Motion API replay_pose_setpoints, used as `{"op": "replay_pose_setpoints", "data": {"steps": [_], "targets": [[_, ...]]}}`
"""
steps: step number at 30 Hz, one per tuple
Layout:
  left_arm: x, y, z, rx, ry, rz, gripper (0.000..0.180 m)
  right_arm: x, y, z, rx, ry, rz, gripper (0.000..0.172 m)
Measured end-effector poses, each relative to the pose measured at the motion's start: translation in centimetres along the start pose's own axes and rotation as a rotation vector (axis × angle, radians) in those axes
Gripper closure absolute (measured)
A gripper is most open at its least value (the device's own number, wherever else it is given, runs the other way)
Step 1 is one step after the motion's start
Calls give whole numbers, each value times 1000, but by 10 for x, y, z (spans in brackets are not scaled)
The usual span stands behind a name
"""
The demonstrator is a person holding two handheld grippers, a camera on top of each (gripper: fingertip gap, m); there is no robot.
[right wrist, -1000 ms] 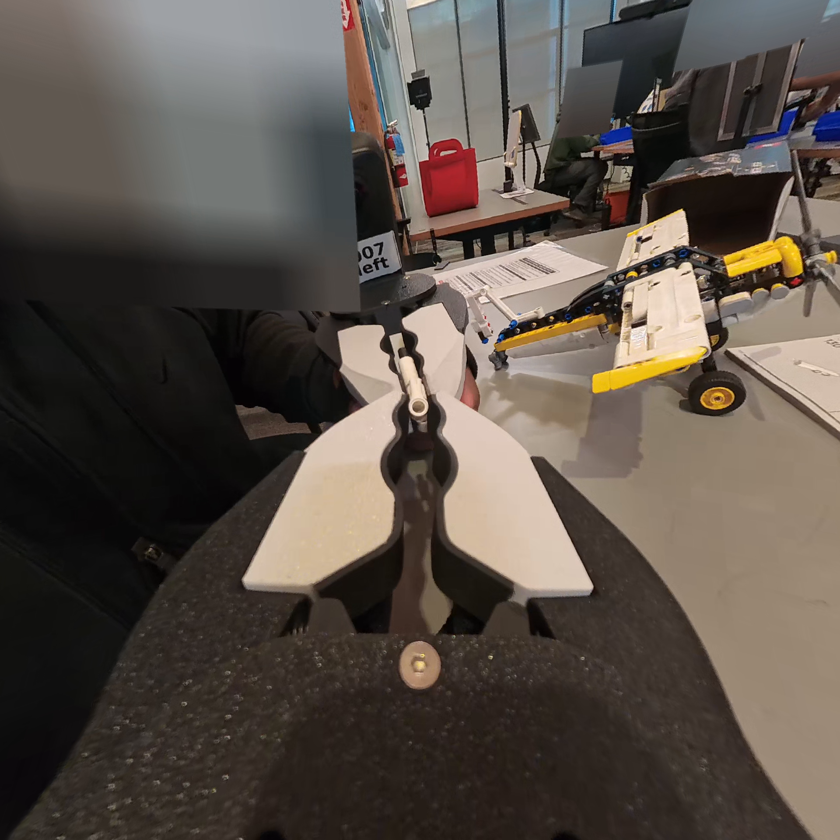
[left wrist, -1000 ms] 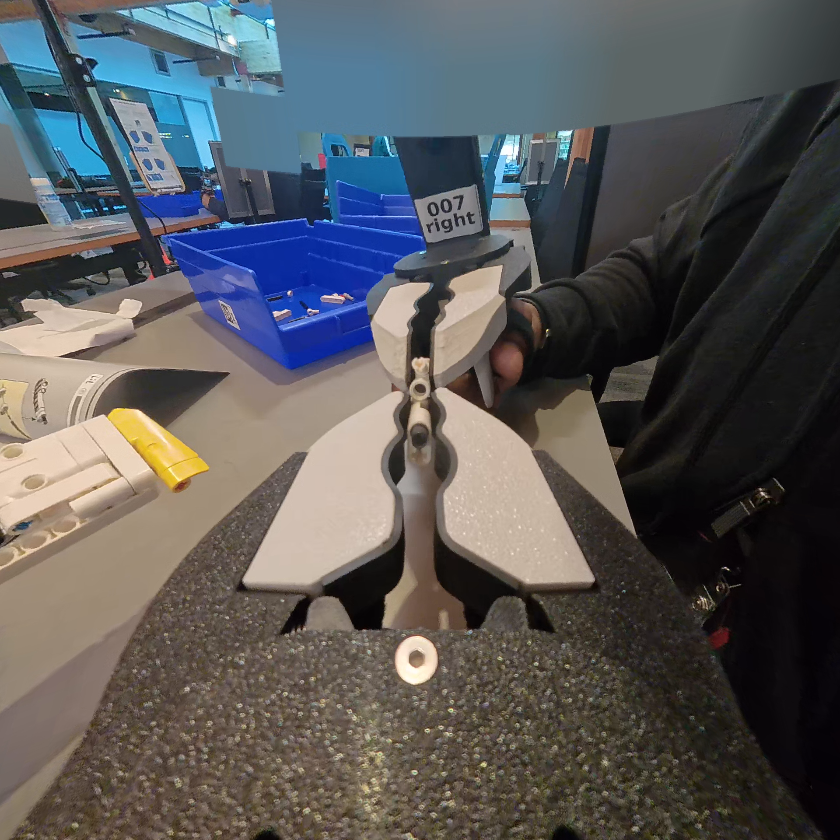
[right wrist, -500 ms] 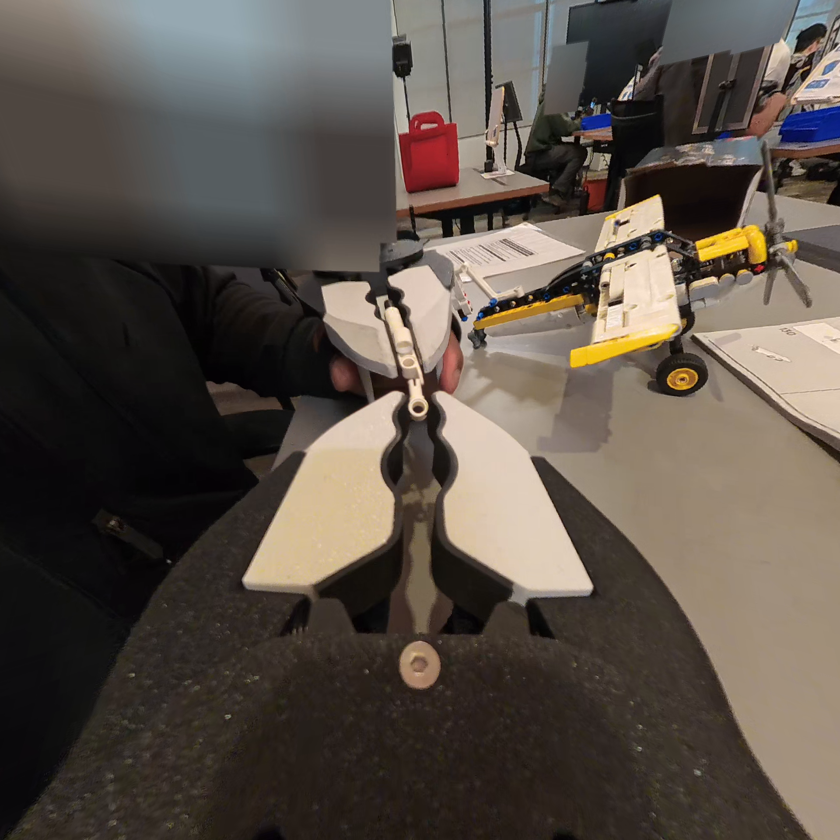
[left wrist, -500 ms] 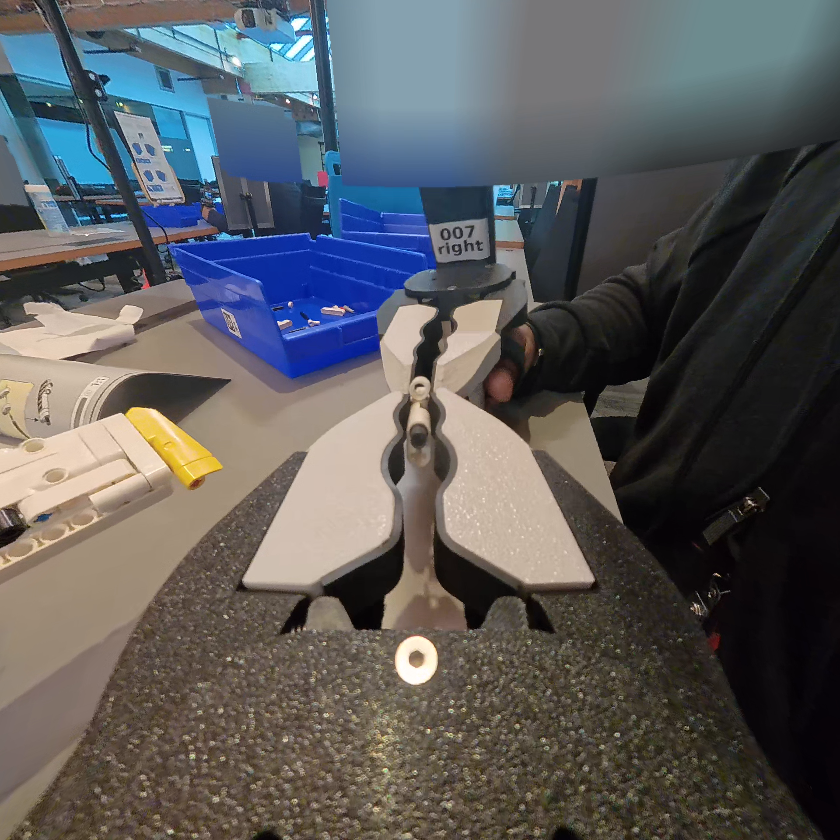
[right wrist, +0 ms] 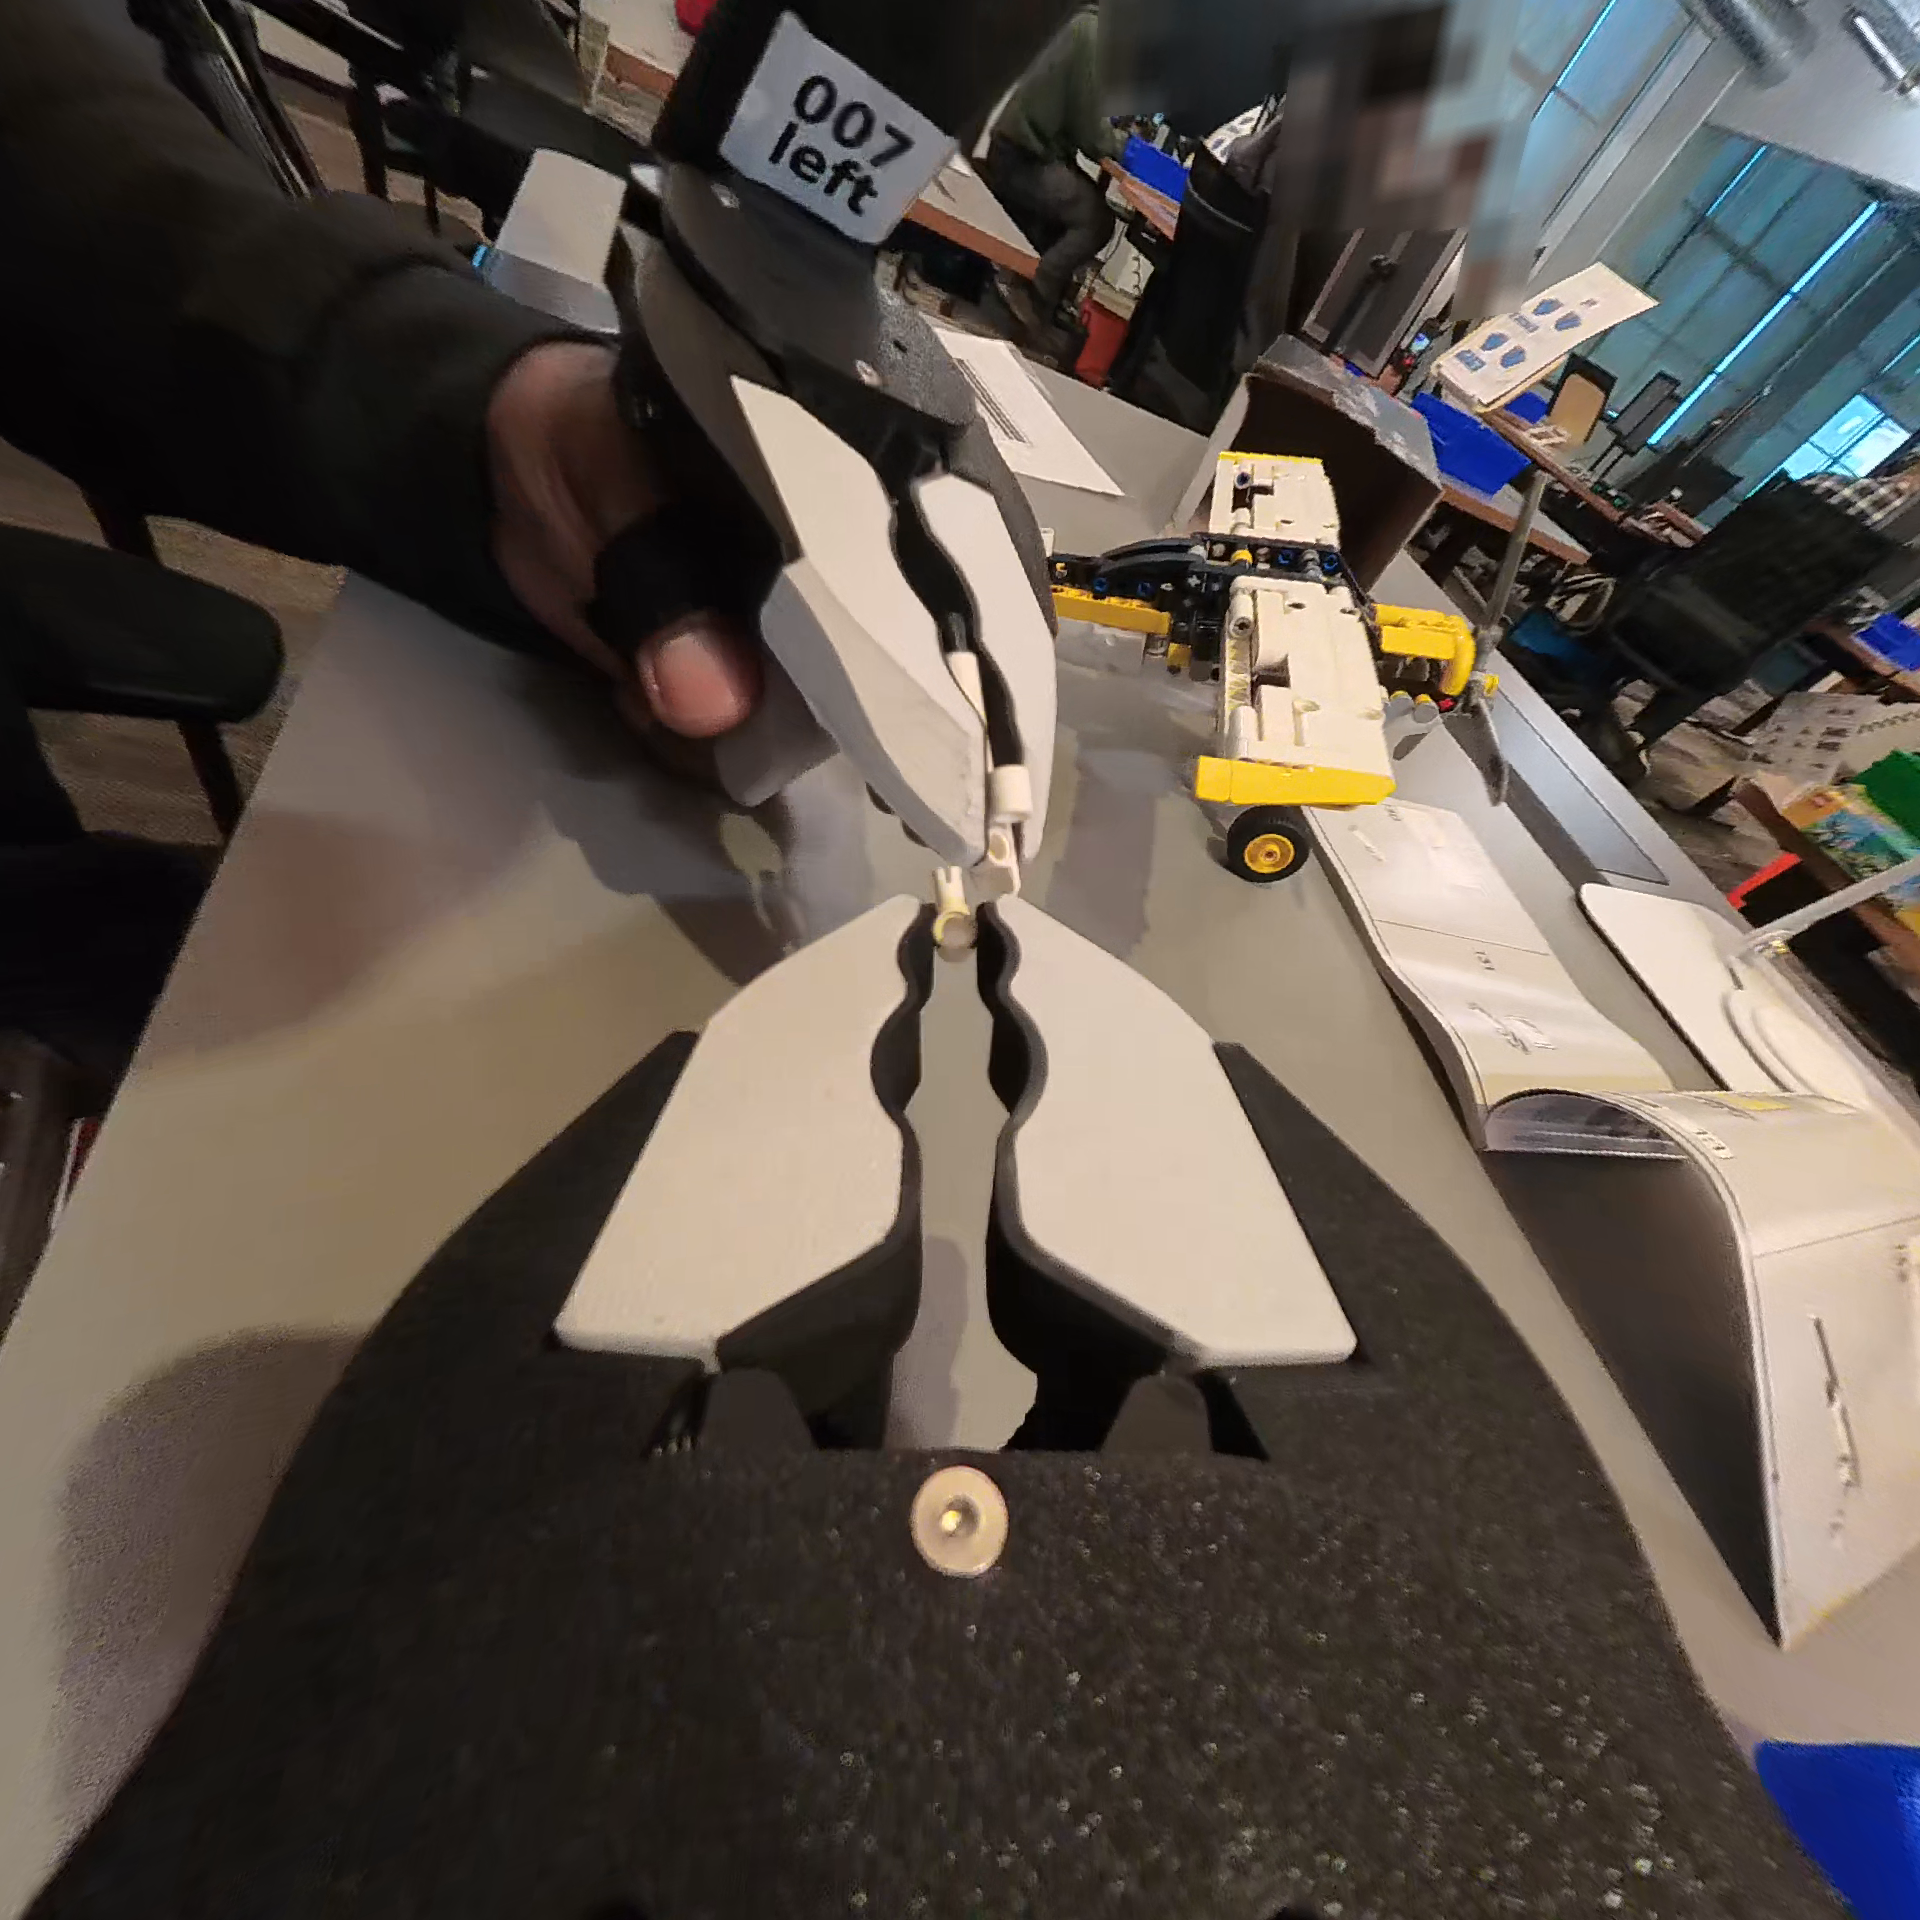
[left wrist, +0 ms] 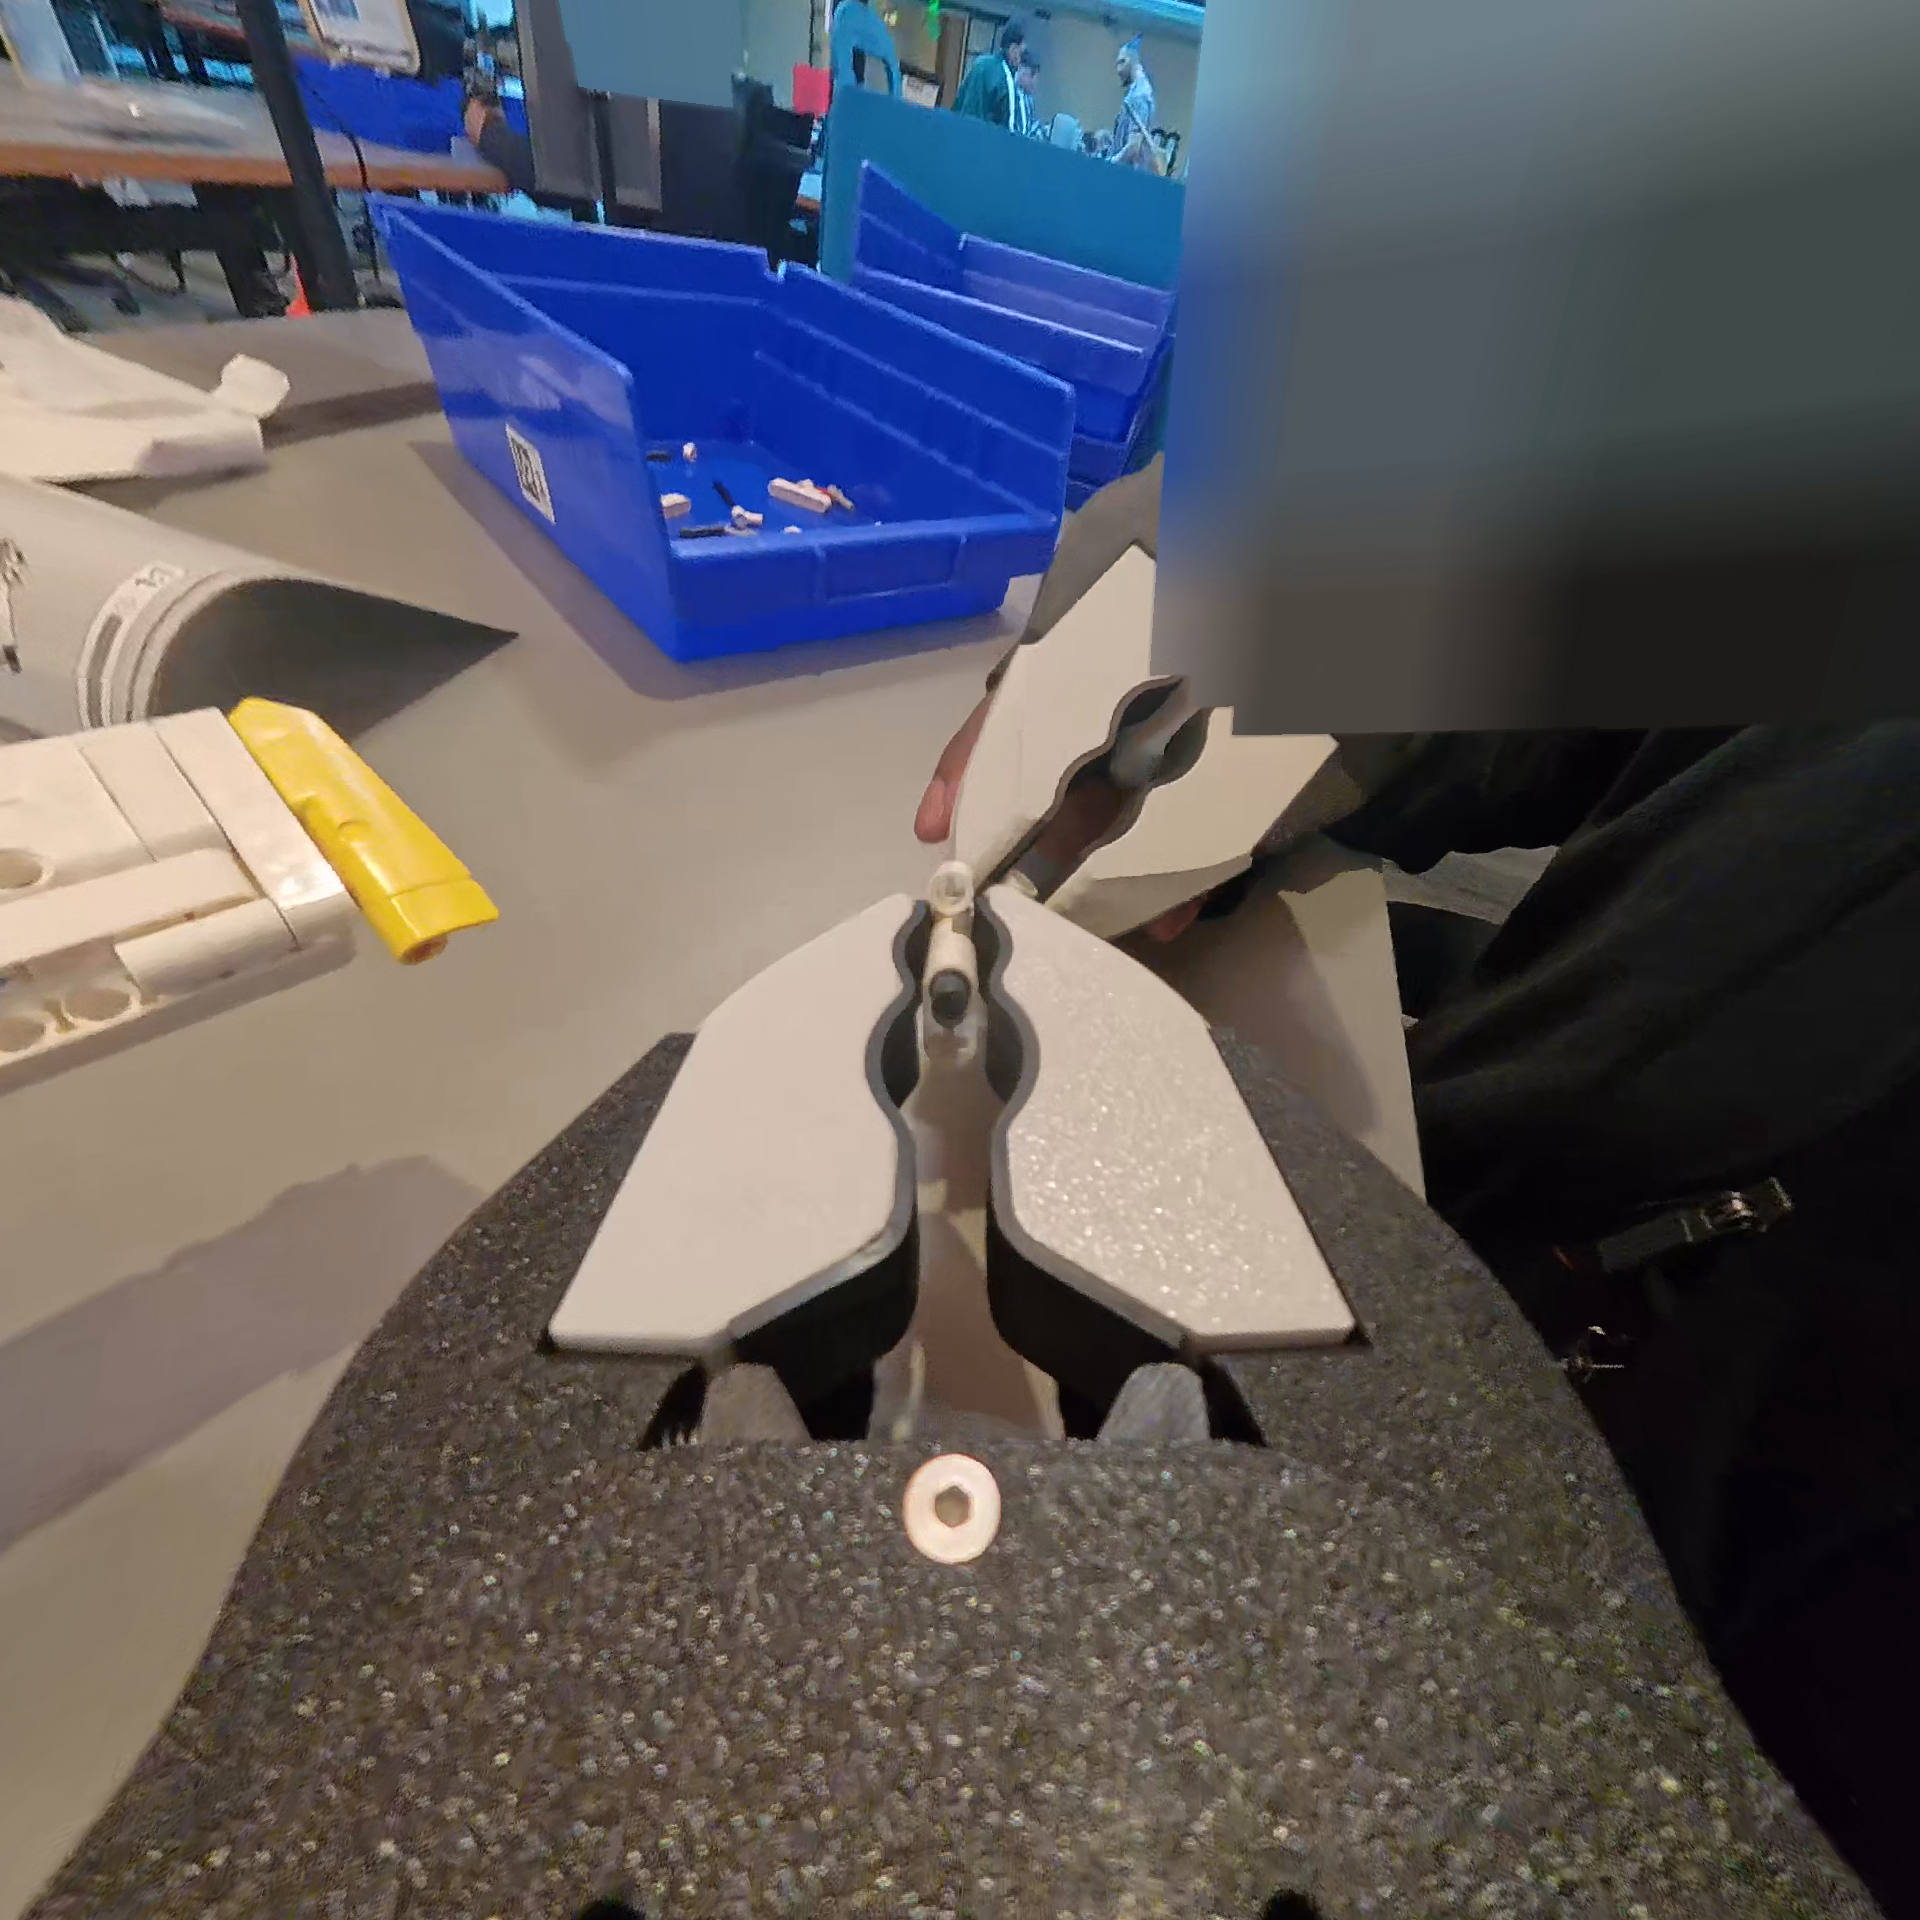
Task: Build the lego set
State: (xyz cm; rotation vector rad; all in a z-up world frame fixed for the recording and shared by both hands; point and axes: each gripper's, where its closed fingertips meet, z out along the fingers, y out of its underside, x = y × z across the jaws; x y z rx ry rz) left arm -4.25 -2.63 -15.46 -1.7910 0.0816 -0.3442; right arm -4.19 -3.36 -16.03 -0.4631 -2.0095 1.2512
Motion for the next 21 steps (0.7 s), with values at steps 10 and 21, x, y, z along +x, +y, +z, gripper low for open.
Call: {"op": "replay_pose_setpoints", "data": {"steps": [10, 21], "targets": [[5, -3, 2, 26, 119, -394, 173, 1, -13, -4, 57, 19, 12, 164], [8, -7, 3, 68, 162, -526, 173, 2, -14, -4, 40, 32, 42, 165]]}}
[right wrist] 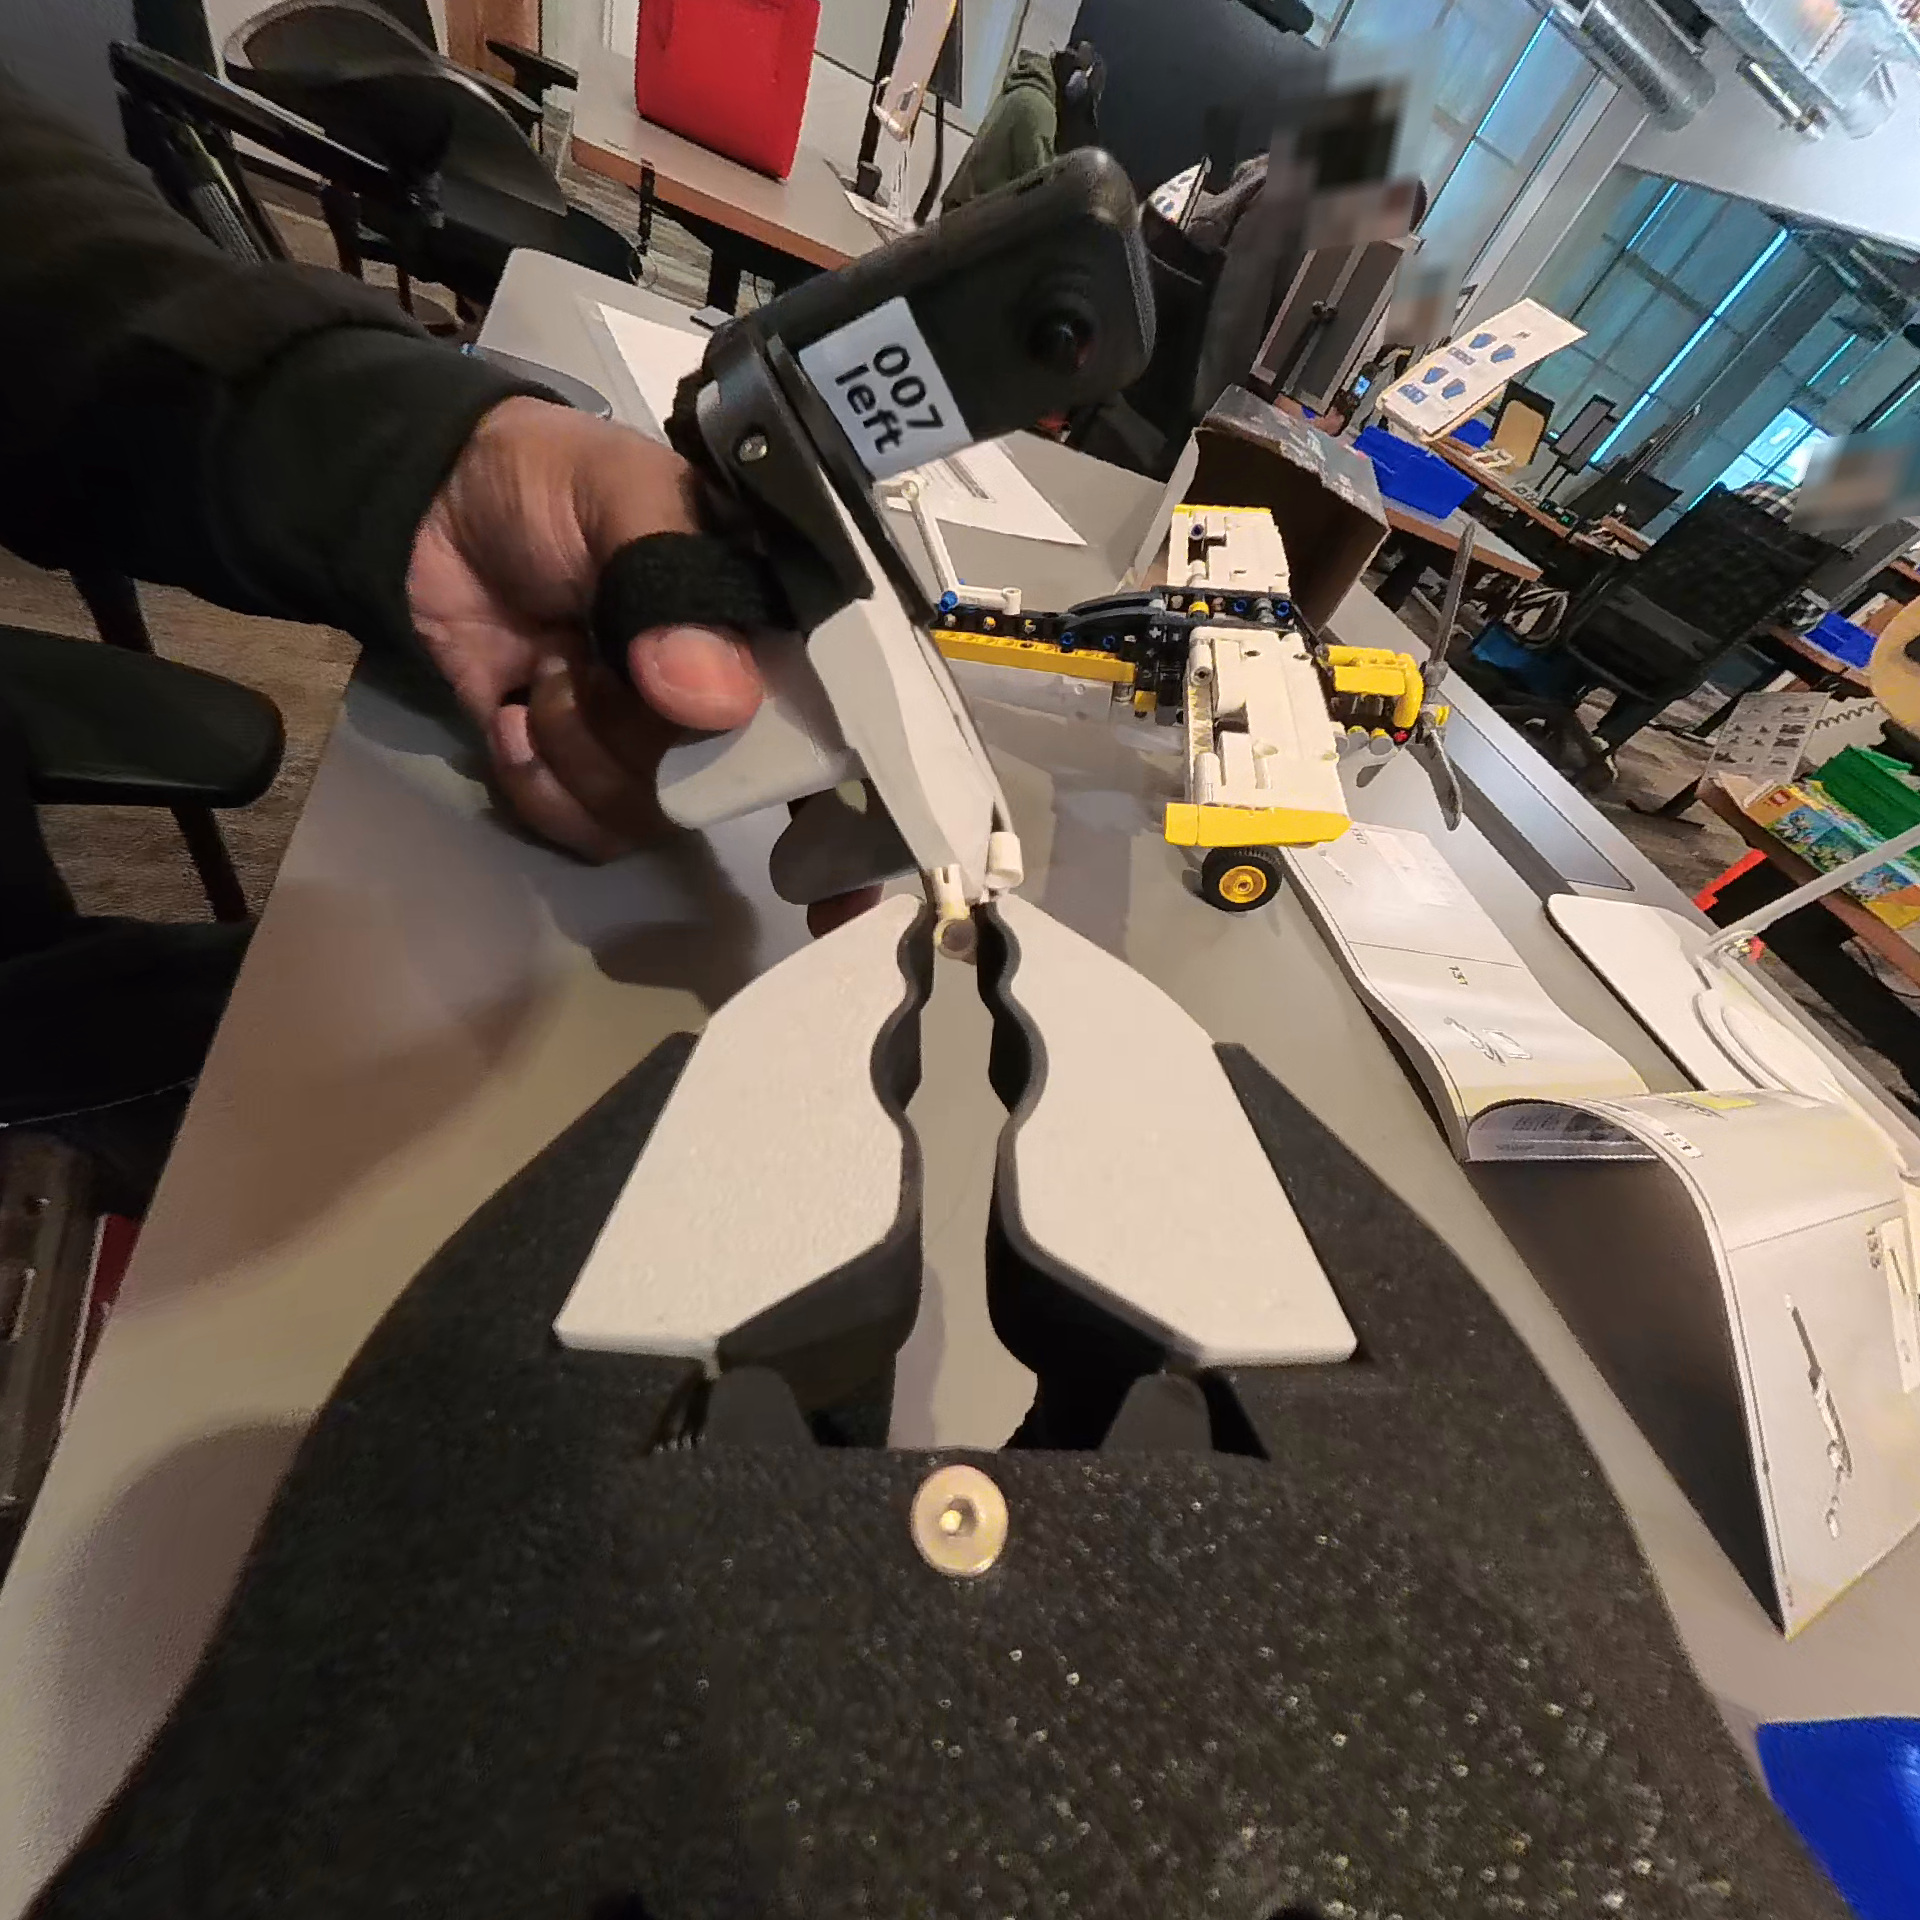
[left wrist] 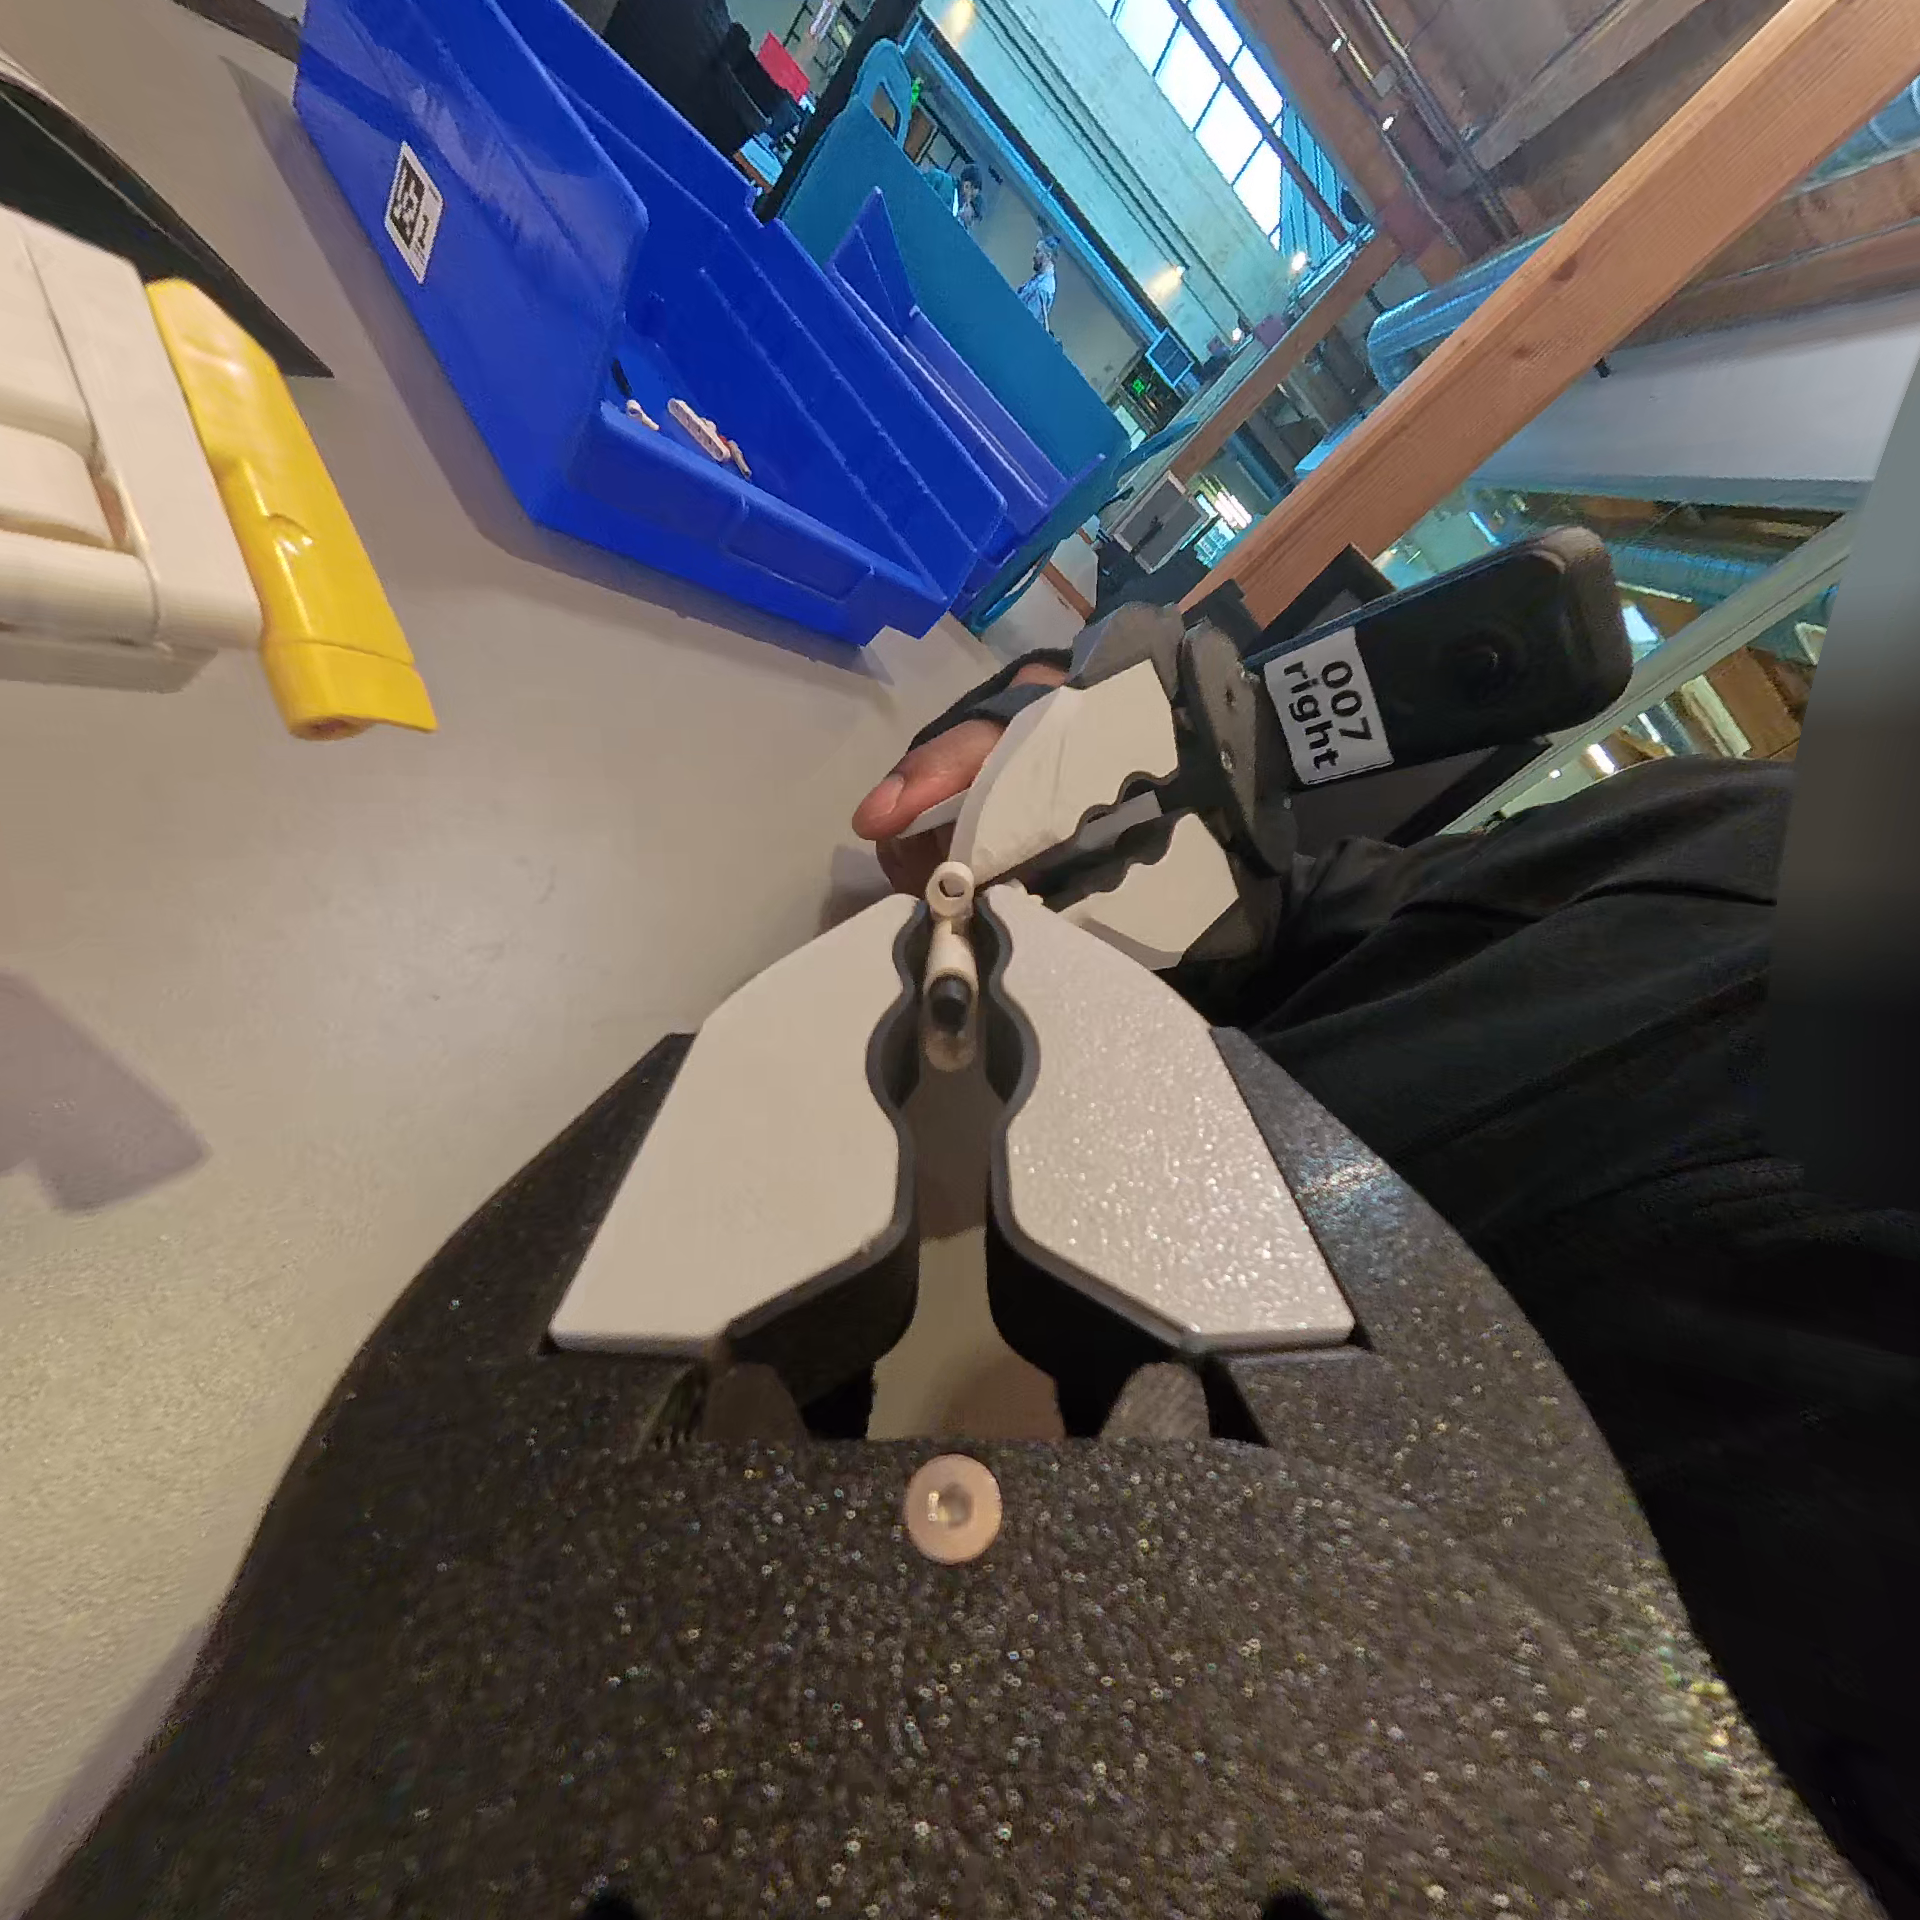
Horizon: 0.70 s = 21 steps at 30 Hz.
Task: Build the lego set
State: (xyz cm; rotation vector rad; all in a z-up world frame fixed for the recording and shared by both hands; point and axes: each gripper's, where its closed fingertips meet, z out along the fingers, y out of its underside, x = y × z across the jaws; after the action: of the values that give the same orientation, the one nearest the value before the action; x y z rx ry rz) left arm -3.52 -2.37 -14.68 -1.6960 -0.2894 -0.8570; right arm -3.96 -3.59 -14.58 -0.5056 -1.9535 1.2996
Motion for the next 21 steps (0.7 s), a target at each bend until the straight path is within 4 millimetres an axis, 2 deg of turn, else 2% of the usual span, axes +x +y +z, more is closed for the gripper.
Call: {"op": "replay_pose_setpoints", "data": {"steps": [21], "targets": [[3, 0, -2, 11, 37, -50, 172, 2, 4, 1, -35, 15, -3, 164]]}}
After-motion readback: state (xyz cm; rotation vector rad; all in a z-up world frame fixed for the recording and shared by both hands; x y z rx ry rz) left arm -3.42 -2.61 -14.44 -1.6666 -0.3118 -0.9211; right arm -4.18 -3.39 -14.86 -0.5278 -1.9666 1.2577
